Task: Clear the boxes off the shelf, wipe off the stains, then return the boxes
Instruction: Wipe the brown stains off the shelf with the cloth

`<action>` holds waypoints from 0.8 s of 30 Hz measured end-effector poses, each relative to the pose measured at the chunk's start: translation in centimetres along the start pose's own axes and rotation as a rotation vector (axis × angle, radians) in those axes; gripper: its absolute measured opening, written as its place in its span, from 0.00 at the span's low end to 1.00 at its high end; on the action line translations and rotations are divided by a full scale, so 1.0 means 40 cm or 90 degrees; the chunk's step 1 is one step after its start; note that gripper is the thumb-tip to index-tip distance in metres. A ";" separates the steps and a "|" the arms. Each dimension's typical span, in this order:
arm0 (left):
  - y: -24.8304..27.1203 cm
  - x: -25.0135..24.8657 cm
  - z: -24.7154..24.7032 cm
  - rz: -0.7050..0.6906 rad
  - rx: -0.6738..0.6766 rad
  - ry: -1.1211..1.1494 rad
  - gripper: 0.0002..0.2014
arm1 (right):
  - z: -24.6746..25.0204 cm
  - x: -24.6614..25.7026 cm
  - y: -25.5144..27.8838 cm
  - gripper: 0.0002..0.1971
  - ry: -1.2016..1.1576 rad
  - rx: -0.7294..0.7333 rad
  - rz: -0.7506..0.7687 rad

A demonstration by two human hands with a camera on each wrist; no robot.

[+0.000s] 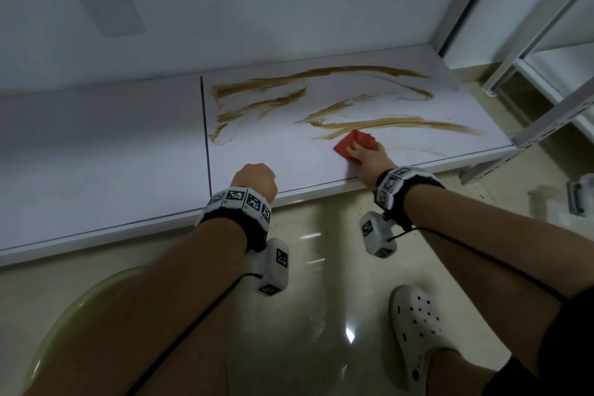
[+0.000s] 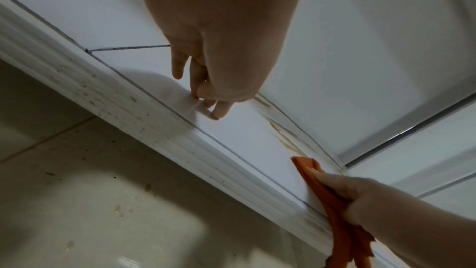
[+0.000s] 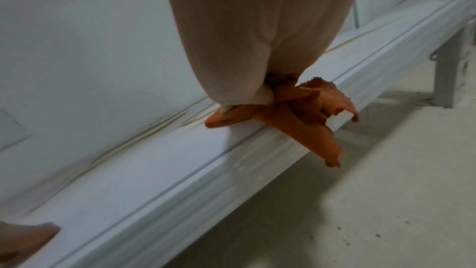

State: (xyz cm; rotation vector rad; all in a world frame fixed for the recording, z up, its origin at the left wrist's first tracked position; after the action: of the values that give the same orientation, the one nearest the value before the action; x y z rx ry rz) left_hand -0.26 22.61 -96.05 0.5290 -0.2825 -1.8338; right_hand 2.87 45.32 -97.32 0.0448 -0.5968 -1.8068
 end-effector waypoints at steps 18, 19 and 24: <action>-0.005 0.000 -0.005 0.053 -0.013 0.062 0.12 | -0.022 0.061 -0.010 0.34 0.085 0.016 0.096; -0.005 -0.003 -0.003 0.058 -0.013 0.066 0.11 | -0.013 0.024 -0.012 0.34 0.087 0.011 0.059; -0.002 -0.003 0.002 0.091 -0.029 0.098 0.10 | 0.003 -0.073 0.026 0.33 0.066 -0.038 -0.113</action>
State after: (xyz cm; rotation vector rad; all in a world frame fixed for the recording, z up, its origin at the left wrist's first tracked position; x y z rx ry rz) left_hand -0.33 22.76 -96.00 0.6004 -0.1699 -1.6475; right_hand 4.71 47.80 -97.57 0.1540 -0.4777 -1.9802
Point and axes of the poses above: each hand's wrist, its own y-axis away from the middle knuckle, its own z-axis out of the back of the hand, x = y × z, the point moved 3 cm from there along -y, towards the middle knuckle, and after that the axes turned 3 degrees about -z, right-handed, at the moved point
